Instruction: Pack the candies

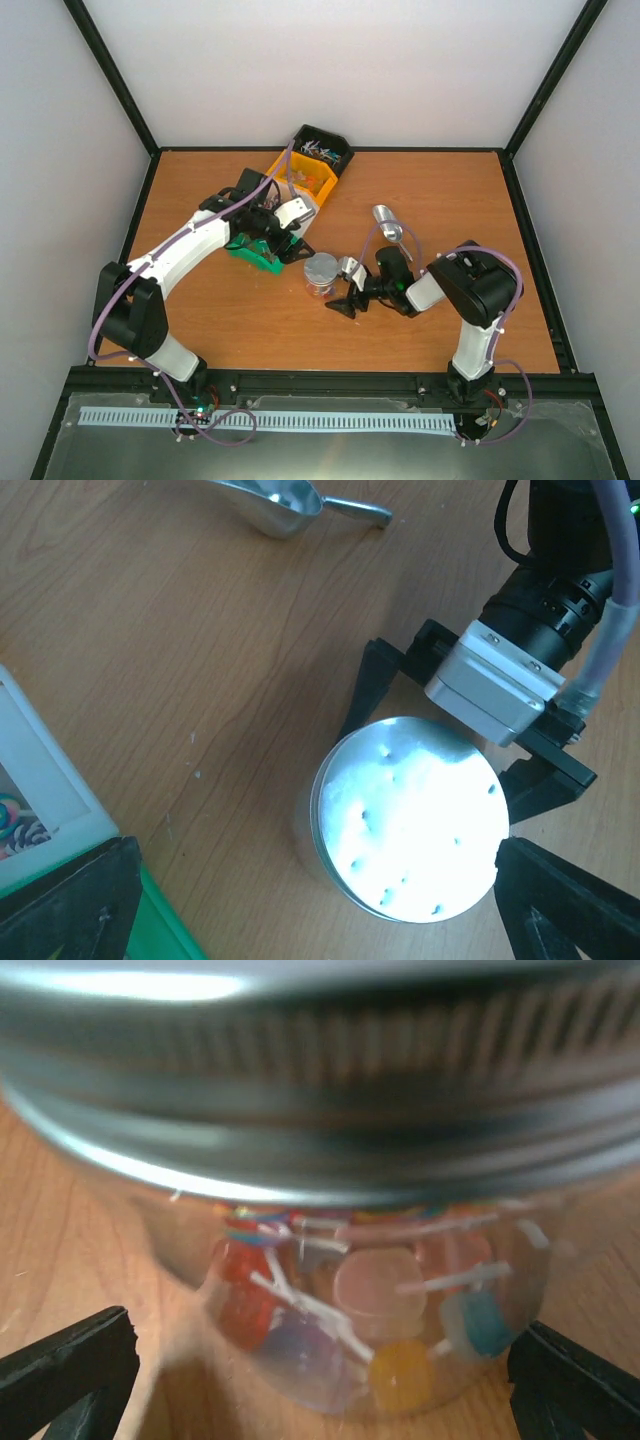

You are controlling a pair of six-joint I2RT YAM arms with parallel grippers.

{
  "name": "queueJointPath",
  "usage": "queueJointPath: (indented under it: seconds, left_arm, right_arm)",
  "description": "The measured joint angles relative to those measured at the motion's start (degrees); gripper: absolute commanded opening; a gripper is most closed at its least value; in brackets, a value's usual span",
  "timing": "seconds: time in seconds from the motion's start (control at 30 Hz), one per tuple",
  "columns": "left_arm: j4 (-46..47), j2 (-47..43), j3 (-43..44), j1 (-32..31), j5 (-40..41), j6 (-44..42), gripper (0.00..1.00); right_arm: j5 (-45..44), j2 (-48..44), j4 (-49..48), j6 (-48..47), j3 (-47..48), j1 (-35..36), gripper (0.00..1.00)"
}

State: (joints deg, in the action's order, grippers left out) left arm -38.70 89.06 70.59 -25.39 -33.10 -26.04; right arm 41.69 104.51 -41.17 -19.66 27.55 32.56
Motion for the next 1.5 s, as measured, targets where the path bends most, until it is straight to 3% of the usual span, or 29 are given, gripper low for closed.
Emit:
queueJointPath:
  seconds: [0.5, 0.63, 0.87, 1.07, 1.33, 1.4, 1.5]
  left_arm:
    - [-1.31, -2.69, -5.11, -0.07, -0.57, -4.28, 0.85]
    - [-1.33, -2.89, -5.92, -0.76, -0.22, -5.44, 0.84]
    - [-1.07, -4.31, -9.66, -3.1, 0.85, -7.8, 0.83]
    - [0.52, -5.03, -12.39, -4.92, 2.08, -8.35, 0.81]
    - [5.01, -7.04, -14.21, -9.79, 6.12, -9.25, 0.64]
    - [5.62, -6.88, -14.21, -11.96, 7.76, -9.94, 0.6]
    - [6.58, -6.49, -14.21, -15.34, 10.6, -10.93, 0.59]
  right_arm:
    - [-2.01, 9.38, -19.21, 4.31, 0.15, 0.76, 0.96]
    - [-2.03, 9.92, -20.72, 4.5, 0.15, 1.64, 0.92]
    - [-2.01, 10.29, -22.21, 4.83, 0.15, 2.05, 0.76]
    - [-1.88, 10.29, -22.34, 5.07, 0.11, 2.25, 0.75]
    - [-1.81, 10.27, -22.93, 5.09, -0.5, 2.56, 0.72]
    - [-1.81, 10.27, -22.93, 5.14, -0.5, 2.6, 0.76]
    - [-1.88, 10.27, -22.93, 5.29, -0.5, 2.78, 0.96]
